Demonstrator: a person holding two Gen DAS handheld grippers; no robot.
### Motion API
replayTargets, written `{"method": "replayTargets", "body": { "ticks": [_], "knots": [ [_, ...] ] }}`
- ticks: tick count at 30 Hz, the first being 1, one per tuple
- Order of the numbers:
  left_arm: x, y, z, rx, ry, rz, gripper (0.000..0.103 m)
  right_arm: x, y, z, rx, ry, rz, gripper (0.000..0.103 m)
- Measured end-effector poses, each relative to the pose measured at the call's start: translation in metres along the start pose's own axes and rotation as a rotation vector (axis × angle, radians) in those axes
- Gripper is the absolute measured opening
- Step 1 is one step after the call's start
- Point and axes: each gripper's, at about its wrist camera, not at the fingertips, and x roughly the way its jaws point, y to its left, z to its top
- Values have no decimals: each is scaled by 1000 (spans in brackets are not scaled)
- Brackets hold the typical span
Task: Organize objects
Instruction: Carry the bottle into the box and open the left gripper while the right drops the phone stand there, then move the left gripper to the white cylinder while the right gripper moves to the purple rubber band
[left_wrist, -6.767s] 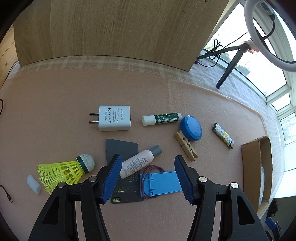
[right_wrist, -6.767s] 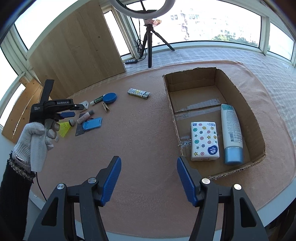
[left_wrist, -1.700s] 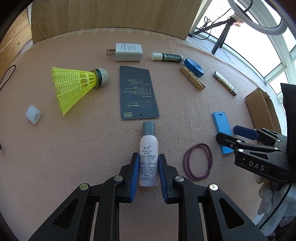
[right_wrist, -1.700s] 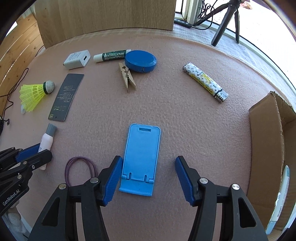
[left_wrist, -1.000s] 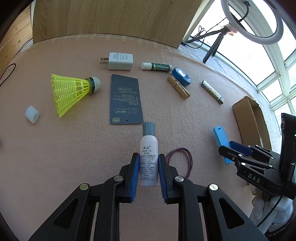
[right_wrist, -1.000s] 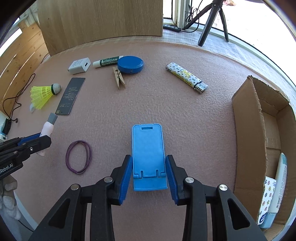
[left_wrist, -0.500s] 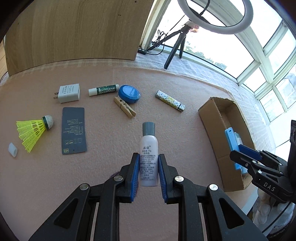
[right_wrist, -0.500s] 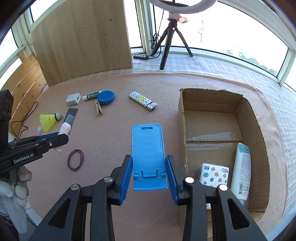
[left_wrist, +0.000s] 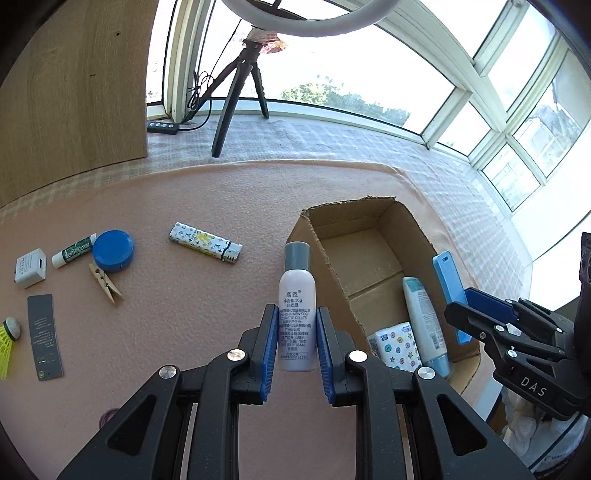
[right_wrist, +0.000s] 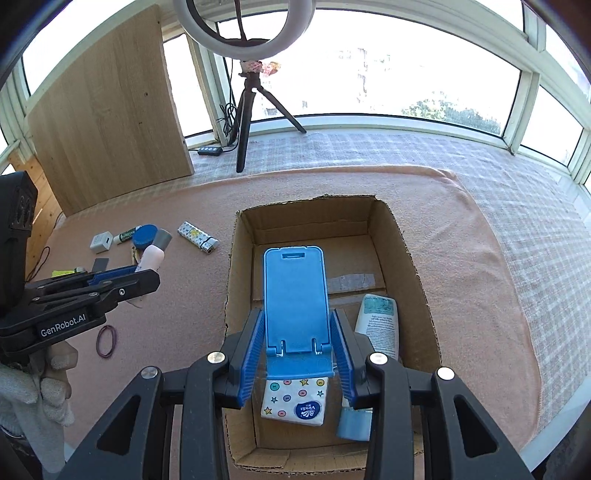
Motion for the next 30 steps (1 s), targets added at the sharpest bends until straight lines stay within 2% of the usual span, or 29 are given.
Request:
{"method": "replayTargets", "body": {
  "ticks": [10, 18, 19, 21, 22, 23, 30],
  "knots": [
    [46, -54, 31, 70, 26, 1, 22, 14, -26, 6, 14, 13, -9, 33],
    [63, -63, 43, 77, 28, 11, 22, 23, -35, 10, 16, 22, -7, 33],
    [64, -63, 45, 74, 28, 4, 23, 24, -36, 11, 14, 20, 0, 34],
    [65, -62, 48, 55, 29, 8, 55, 25, -36, 12, 11, 24, 4, 39],
    [64, -60, 49, 44, 17, 4, 56, 25, -38, 13, 22, 25, -1, 50],
    [63, -59, 50, 39, 15, 1, 56, 23, -39, 12, 33, 14, 11, 56],
    [58, -52, 49, 33, 19, 8, 56, 19, -44, 10, 59, 12, 25, 56]
  ]
}}
